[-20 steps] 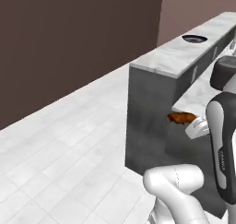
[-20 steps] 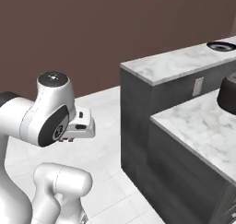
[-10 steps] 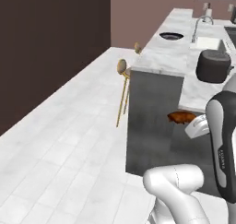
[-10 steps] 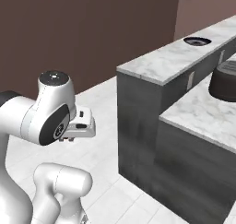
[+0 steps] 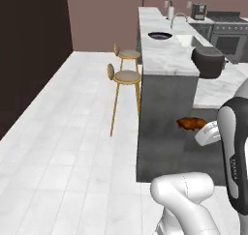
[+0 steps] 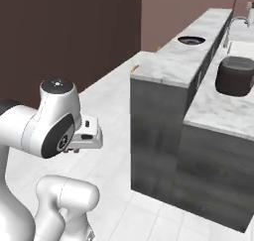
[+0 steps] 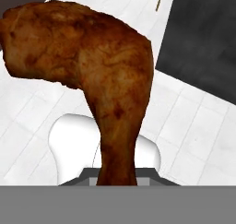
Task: Take the chicken drumstick from the fridge and place it on the digital scale on the counter by the fridge. Wait a few seconds for a reading, then move it to the plate on the dining counter.
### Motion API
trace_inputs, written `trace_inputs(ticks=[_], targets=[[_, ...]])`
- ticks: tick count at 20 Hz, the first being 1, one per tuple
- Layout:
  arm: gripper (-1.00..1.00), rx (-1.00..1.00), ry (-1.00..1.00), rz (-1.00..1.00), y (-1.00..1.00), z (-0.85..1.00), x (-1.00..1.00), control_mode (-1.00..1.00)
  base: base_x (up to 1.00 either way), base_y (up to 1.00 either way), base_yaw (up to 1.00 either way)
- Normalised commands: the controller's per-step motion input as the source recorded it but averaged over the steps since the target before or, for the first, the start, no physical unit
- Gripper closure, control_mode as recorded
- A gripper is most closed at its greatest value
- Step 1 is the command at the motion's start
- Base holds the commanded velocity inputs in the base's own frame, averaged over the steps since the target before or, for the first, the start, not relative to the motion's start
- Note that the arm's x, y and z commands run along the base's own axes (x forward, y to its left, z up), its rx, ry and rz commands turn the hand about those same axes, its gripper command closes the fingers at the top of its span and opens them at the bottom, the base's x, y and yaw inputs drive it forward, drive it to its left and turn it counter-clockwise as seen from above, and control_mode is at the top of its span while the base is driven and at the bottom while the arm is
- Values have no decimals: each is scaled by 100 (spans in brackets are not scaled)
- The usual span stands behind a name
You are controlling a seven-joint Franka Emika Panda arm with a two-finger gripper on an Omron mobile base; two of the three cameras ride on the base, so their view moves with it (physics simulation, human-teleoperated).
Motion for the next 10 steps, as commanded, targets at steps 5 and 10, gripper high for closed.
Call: trace_inputs(ticks=[5,10], targets=[[100,0,0,0,0,0,0,100,0,100,-46],[100,0,0,0,0,0,0,100,2,100,-47]])
